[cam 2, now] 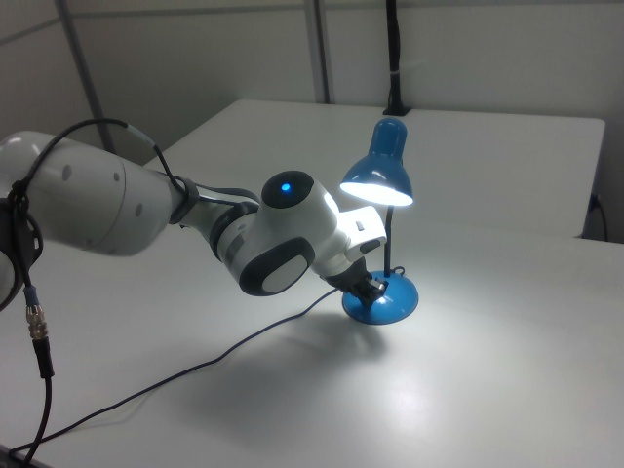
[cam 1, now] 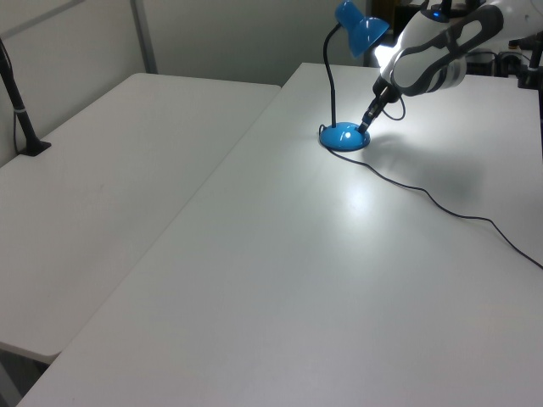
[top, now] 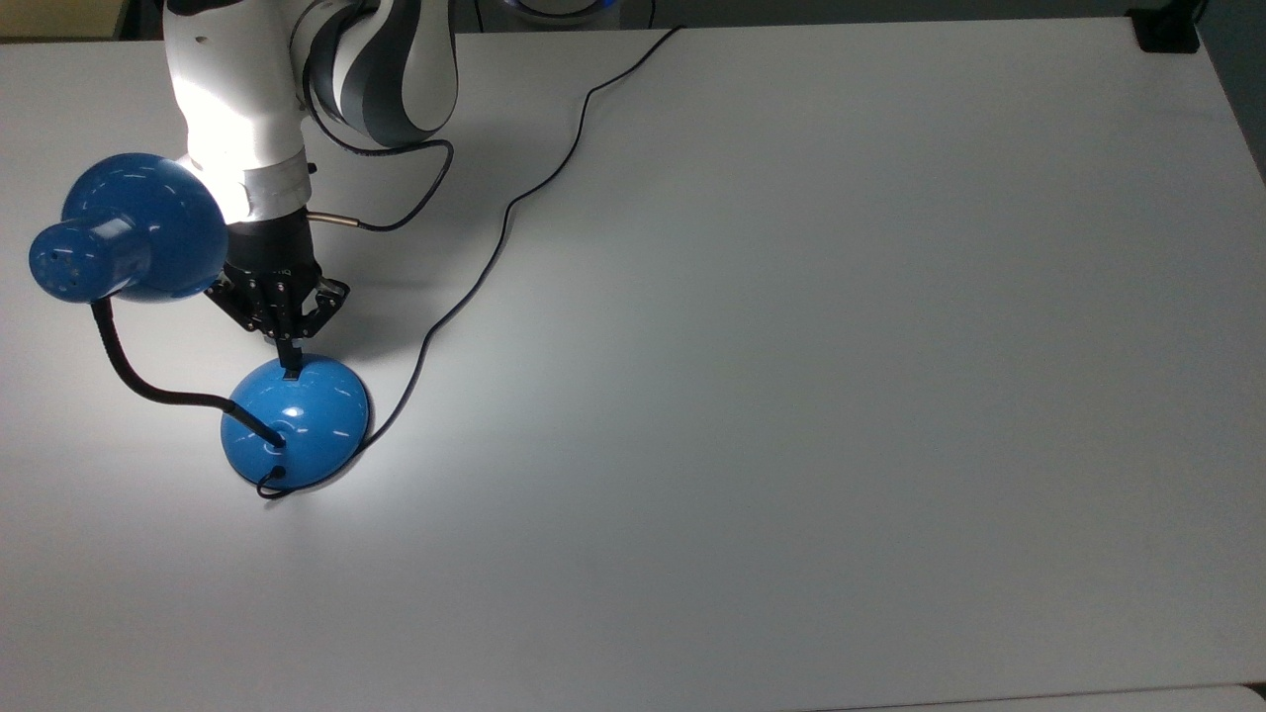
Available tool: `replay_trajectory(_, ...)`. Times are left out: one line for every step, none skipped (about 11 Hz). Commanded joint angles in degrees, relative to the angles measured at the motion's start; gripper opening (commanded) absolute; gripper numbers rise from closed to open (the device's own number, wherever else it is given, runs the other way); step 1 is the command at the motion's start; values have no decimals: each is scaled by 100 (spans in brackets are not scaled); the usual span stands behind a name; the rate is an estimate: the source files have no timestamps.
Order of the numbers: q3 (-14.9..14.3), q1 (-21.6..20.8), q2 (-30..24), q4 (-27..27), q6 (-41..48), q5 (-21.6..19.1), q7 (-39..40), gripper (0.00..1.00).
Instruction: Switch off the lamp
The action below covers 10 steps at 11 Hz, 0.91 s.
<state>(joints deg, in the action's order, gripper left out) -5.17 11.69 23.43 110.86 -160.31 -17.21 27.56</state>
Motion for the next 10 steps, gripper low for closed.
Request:
replay_trajectory(-28,-132,206,-214,-80,-107,-84,0)
replay_trajectory(-28,-141,223,-214,-80,-98,-76,0)
replay_trajectory(-28,-141,276,-205,-80,-98,-76,0)
replay_trajectory(-28,-141,276,-188,-71,-90,-67,0)
replay_trajectory(-28,-141,267,-127,-62,-81,-49,0)
replay_trajectory(-28,-132,259,-13,-45,-72,-14,0)
replay_trajectory(-28,-124,198,101,-18,-55,-5,0)
replay_trajectory(-28,-97,75,233,-1,-28,12,0)
replay_trajectory(-28,-80,-100,347,173,-19,47,0)
replay_trajectory(-36,-62,-267,366,567,-10,108,0)
